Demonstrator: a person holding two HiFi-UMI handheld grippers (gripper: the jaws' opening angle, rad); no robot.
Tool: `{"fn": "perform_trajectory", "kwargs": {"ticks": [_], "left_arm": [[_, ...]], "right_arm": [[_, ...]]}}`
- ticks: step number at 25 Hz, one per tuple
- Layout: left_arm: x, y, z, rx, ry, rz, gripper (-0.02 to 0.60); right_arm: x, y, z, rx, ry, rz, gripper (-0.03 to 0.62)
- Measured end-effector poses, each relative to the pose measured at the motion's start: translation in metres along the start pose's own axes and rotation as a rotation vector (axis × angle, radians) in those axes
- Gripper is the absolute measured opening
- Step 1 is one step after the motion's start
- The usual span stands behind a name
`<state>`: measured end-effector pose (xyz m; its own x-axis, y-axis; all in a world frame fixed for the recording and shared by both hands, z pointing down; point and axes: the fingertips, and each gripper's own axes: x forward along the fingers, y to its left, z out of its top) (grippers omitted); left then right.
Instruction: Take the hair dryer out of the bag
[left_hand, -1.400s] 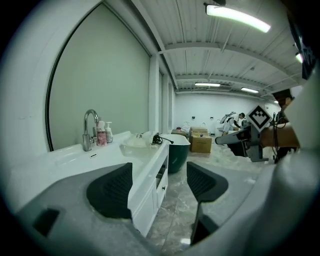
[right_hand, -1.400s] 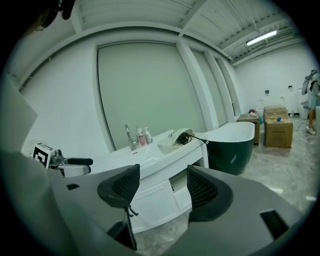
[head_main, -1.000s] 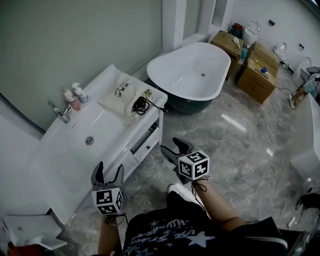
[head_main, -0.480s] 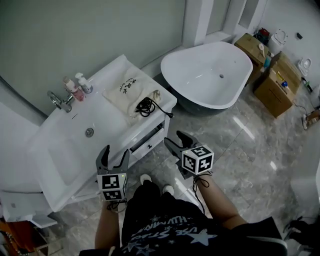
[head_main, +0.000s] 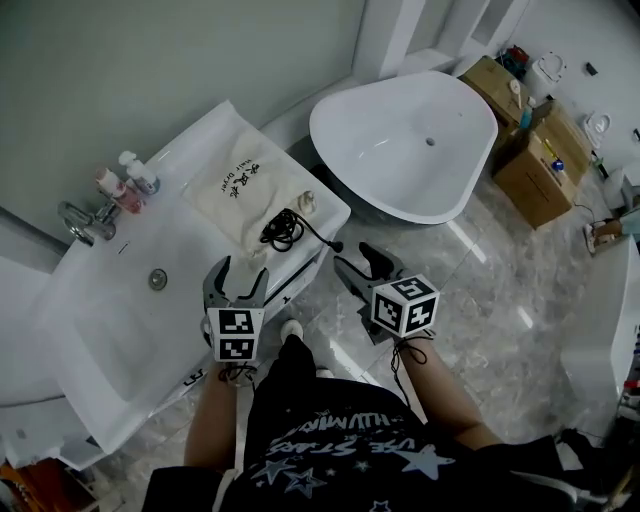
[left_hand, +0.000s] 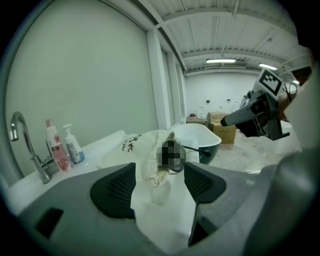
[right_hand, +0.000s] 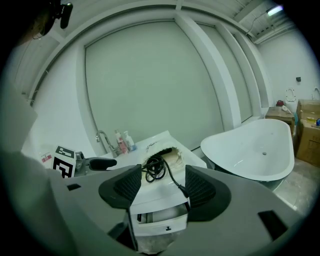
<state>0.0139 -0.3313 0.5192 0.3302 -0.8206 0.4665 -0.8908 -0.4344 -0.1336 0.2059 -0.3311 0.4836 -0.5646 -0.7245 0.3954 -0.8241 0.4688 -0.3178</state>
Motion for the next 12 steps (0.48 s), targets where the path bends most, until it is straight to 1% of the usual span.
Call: {"fn": "perform_trajectory", "kwargs": {"ticks": [5, 8, 12], "left_arm": [[0.050, 0.005, -0.017, -0.012, 0.070, -0.051, 0.318], [0.067, 0.012, -0.028, 0.008, 0.112, -0.063, 0.314], [0.083, 0.023, -0.030, 0.063, 0.132, -0.057, 0.261]], "right_arm": [[0.033, -0.015, 0.021, 0.008, 0.010, -0.021, 0.258], [0.049, -0.016, 0.028, 0.005, 0.022, -0.019, 0.258], [0.068, -0.017, 0.032, 0.002, 0.037, -0.018, 0.258]]}}
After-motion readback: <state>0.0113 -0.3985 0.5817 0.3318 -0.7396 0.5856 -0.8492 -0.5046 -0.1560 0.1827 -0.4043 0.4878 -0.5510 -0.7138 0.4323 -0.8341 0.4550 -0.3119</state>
